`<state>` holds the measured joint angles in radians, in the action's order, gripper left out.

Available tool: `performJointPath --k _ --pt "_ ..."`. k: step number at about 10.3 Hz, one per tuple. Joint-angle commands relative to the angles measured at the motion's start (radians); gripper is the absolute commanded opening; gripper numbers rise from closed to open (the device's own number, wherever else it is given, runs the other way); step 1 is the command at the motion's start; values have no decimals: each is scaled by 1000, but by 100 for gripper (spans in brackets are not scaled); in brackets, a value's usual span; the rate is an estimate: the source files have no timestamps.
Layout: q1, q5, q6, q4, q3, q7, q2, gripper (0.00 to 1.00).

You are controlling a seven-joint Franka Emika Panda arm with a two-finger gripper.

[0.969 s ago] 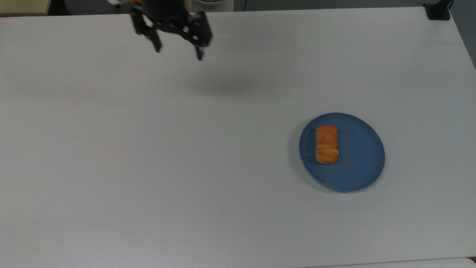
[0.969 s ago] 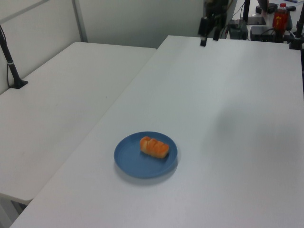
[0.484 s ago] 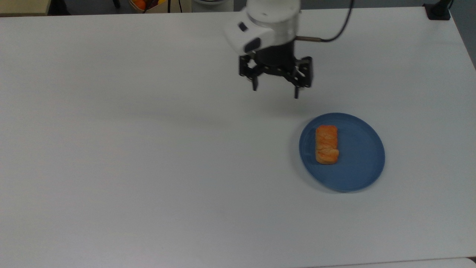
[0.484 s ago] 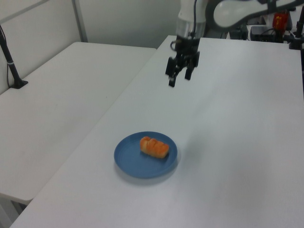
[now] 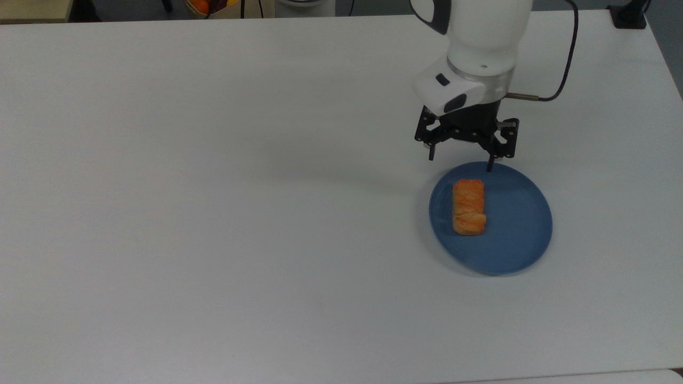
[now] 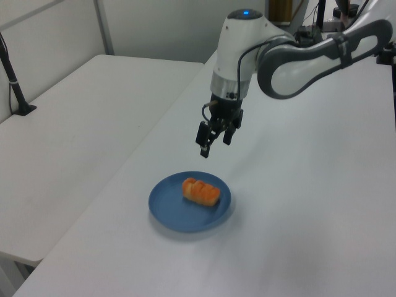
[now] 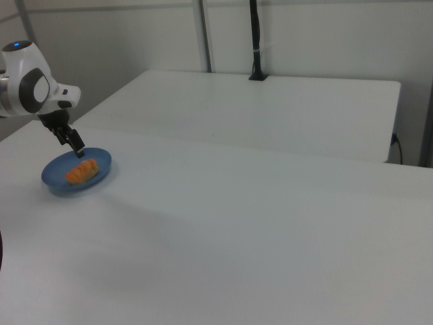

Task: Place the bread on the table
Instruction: 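Lower the gripper onto the bread roll and close it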

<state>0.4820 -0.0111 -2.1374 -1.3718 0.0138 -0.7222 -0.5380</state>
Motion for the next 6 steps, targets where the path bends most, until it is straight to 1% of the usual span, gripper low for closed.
performJointPath --k 1,4,5,6 --pt "27 -47 -53 114 26 -45 -134 100" --pt "35 -64 -98 143 26 -45 -183 100" --pt "55 -72 -102 152 31 -45 -204 100" --pt "59 -88 -102 160 31 -46 -223 100"
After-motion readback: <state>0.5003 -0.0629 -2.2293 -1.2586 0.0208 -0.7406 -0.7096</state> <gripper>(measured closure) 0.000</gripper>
